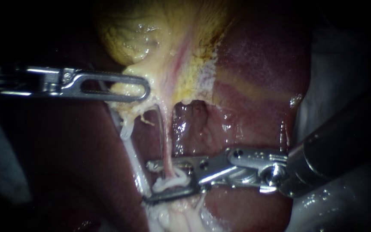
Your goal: Clipping second clip right tube
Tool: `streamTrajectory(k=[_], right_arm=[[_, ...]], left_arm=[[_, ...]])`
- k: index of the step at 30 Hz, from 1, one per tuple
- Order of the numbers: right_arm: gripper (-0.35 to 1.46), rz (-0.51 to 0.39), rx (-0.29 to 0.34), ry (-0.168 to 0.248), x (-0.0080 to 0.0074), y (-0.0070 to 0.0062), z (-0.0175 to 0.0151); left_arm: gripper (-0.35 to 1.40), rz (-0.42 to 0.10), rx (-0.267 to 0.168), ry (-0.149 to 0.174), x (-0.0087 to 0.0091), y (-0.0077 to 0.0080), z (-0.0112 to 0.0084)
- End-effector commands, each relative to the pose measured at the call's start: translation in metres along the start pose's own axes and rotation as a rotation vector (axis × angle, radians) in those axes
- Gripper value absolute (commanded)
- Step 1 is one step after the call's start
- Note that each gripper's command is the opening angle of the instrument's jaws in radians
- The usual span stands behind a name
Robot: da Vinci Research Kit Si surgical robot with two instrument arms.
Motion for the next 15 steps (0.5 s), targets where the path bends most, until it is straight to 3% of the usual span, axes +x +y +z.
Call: streamTrajectory(k=[1, 4, 8, 15], right_arm=[[-0.35, 0.025, 0.002, 0.0, 0.0001, -0.0001, -0.0002], [-0.35, 0.054, -0.012, 0.005, 0.0, -0.0001, -0.0004], [-0.35, 0.056, -0.022, -0.029, 0.0, -0.0002, -0.0003], [-0.35, 0.055, -0.019, -0.033, -0.0001, -0.0004, -0.0003]], left_arm=[[-0.35, 0.0, 0.0, 0.0, 0.0, 0.0, 0.0], [-0.35, 0.0, 0.0, 0.0, 0.0, 0.0, 0.0001], [-0.35, 0.0, -0.001, -0.001, 0.0, -0.0001, 0.0001], [-0.35, 0.0, -0.001, -0.001, 0.0, -0.0001, 0.0001]])
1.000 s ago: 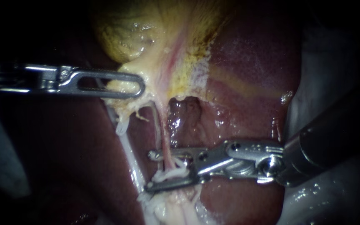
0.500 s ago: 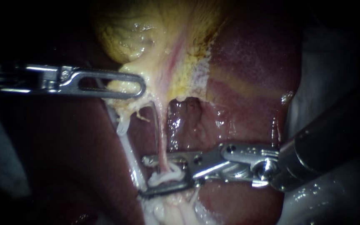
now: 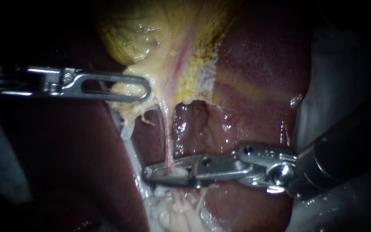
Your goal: Clipping second clip right tube
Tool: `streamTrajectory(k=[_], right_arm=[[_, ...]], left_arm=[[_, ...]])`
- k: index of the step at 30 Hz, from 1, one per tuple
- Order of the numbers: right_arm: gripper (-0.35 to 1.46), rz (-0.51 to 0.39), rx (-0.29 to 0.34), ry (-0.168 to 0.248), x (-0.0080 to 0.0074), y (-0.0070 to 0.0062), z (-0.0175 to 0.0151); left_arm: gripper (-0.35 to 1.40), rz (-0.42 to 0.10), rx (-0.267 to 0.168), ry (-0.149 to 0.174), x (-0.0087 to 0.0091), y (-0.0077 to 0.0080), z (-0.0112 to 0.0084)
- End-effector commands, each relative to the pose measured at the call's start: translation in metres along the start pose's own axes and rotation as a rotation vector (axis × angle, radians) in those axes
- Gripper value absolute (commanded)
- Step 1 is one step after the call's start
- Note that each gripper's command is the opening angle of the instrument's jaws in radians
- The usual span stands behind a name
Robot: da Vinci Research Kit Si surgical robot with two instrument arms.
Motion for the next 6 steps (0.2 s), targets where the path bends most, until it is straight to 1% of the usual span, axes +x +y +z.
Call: streamTrajectory(k=[1, 6], right_arm=[[-0.35, 0.0, 0.003, -0.001, -0.0001, 0.0, 0.0], [-0.35, -0.001, 0.003, -0.001, -0.0001, 0.0, 0.0]], left_arm=[[-0.35, 0.0, 0.0, 0.0, 0.0, 0.0, 0.0], [-0.35, 0.0, 0.0, 0.0, -0.0001, 0.0001, 0.0]])
